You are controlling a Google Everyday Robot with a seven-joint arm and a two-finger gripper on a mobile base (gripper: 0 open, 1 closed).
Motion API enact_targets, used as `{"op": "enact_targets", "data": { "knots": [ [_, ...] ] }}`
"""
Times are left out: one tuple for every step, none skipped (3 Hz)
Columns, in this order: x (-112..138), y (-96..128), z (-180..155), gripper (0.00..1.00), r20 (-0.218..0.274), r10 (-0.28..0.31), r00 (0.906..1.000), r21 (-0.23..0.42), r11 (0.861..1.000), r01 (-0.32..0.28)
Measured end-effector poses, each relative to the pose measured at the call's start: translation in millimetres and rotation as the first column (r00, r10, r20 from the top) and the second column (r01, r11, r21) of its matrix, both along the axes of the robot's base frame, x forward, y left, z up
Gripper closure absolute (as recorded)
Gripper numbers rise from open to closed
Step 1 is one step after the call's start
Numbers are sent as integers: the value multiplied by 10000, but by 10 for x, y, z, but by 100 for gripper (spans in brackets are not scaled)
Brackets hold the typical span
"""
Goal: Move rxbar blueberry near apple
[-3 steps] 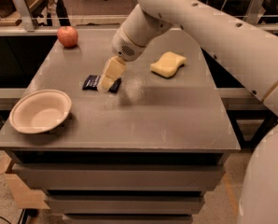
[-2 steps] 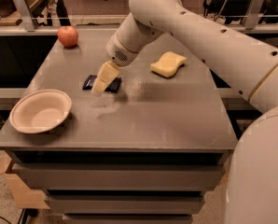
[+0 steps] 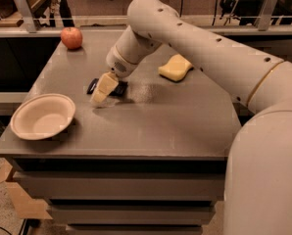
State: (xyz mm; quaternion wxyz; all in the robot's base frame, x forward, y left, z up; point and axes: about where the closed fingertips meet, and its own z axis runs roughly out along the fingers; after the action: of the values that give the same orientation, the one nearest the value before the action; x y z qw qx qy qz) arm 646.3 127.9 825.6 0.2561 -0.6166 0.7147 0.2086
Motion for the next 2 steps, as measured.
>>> {"op": "enact_targets", "data": {
  "knots": [
    [4, -14, -82, 39, -87, -81, 9999, -30, 10000, 81],
    [6, -23, -60, 61, -51, -103, 9999, -11, 9999, 103]
  ]
}}
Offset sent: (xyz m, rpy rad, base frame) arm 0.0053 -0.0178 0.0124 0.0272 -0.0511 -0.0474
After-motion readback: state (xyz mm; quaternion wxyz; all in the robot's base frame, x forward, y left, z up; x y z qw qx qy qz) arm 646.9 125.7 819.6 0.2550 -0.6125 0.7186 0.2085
